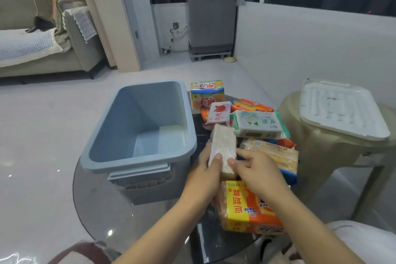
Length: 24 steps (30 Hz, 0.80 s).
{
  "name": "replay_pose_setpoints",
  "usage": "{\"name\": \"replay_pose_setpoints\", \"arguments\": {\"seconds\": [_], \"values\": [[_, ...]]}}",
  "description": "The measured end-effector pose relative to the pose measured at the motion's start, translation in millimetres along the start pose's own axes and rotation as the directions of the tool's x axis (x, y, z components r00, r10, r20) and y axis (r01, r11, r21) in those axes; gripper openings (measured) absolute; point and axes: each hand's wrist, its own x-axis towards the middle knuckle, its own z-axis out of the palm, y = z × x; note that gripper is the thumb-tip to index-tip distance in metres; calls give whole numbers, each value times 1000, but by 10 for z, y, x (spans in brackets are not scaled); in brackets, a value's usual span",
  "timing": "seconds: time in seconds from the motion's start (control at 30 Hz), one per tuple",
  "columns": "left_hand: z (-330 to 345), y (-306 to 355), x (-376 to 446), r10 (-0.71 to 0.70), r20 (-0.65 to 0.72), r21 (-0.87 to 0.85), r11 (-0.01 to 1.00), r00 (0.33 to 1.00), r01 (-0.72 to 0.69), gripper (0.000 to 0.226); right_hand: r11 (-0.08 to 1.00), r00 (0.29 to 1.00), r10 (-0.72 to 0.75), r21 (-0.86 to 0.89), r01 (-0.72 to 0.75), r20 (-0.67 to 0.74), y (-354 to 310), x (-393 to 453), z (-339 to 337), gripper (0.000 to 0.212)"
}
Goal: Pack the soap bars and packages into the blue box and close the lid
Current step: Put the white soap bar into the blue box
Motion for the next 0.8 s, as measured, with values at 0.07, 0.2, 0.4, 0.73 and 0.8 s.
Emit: {"name": "replay_pose_setpoints", "arguments": {"seconds": [0.07,0.2,0.4,0.73,0.8], "values": [[-27,74,-47,78,-22,7,997,997,-78,48,997,1000,-4,74,4,-11,-37,-35,0,34],[-46,241,-177,194,-47,-19,981,980,-195,50,981,997,-36,187,49,-74,-176,-152,-97,41],[46,542,-428,364,-45,-43,930,930,-366,51,960,979,-62,255,112,-197,-423,-418,-425,42],[-295,1056,-494,485,-91,-143,858,870,-494,48,818,947,-262,478,319,-184,-976,-422,-525,33],[-446,1096,-455,480,-122,-160,854,869,-494,48,783,946,-290,533,321,-144,-1110,-334,-434,35]]}}
